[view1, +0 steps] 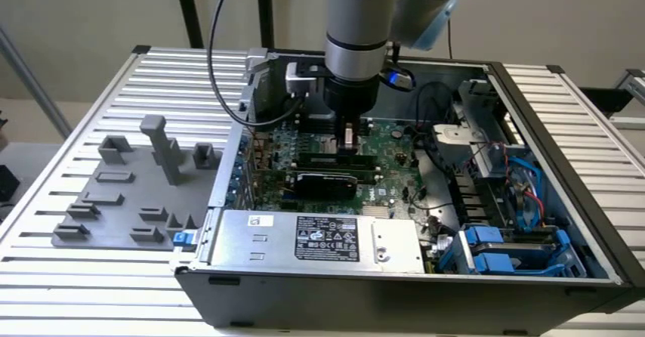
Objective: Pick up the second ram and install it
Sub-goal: 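Press down the second ram until it locks into place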
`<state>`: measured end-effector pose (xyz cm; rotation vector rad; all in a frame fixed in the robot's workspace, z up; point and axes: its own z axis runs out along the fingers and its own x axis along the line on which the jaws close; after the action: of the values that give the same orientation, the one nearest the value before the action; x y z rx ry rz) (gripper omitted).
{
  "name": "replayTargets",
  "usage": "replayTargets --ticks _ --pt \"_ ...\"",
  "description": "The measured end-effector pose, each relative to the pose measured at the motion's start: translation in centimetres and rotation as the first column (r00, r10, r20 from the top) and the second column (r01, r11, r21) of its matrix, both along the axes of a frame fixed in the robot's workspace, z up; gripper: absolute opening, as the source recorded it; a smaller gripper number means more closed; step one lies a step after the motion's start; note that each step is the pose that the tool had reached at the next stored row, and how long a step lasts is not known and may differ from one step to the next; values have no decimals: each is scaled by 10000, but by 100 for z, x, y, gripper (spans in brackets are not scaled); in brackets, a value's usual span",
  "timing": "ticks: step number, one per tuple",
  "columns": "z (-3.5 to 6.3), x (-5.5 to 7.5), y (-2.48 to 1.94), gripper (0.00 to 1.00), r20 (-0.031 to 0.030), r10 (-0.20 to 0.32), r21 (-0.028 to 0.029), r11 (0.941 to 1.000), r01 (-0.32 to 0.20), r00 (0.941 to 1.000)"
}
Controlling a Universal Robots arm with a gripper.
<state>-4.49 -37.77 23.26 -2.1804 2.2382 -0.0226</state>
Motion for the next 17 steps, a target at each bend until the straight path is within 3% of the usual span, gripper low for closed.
replayTargets --ticks 17 --pt "-58 -12 0 0 0 0 -10 10000 0 10000"
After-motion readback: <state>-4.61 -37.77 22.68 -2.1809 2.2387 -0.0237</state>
